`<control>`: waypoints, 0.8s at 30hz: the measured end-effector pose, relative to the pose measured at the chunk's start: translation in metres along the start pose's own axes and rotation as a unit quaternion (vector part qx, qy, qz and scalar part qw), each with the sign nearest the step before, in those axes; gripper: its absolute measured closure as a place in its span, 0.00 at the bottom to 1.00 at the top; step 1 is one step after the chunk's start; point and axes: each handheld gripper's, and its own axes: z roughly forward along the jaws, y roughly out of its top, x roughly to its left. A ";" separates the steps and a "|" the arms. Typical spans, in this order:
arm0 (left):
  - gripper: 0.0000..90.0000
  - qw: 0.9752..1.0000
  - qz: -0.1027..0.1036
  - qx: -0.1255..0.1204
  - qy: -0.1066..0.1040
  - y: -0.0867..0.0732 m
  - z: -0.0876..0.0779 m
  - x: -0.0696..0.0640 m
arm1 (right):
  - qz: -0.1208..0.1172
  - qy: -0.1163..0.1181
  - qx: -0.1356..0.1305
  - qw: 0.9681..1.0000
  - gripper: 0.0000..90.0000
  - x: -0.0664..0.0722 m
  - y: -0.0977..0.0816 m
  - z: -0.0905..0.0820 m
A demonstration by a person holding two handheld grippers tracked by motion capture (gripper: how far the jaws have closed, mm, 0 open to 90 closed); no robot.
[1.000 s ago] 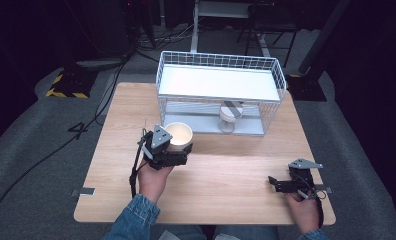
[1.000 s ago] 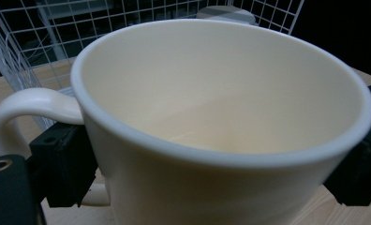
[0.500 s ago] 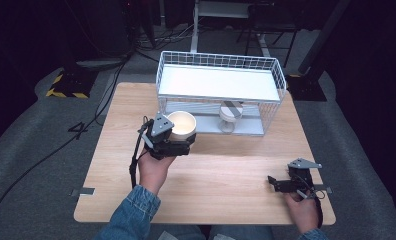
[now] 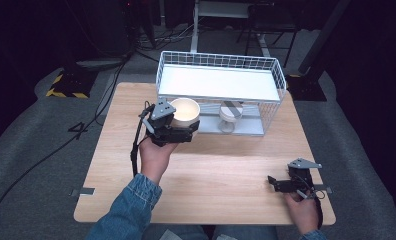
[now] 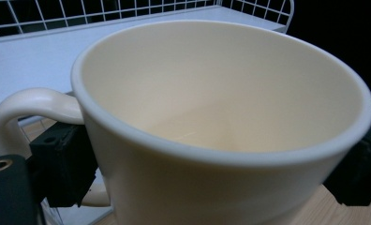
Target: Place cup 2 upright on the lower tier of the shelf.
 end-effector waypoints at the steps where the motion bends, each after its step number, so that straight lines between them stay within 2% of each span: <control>1: 0.09 1.000 0.003 0.000 0.000 0.003 0.000 0.000 | 0.000 0.000 0.000 1.000 0.02 0.000 0.000 0.000; 15: 0.09 1.000 0.016 -0.010 -0.014 0.043 0.019 0.001 | 0.000 0.000 0.000 1.000 0.02 0.000 0.000 0.000; 24: 0.09 1.000 0.016 -0.013 -0.020 0.064 0.040 0.006 | 0.000 0.000 0.000 1.000 0.02 0.000 0.000 0.000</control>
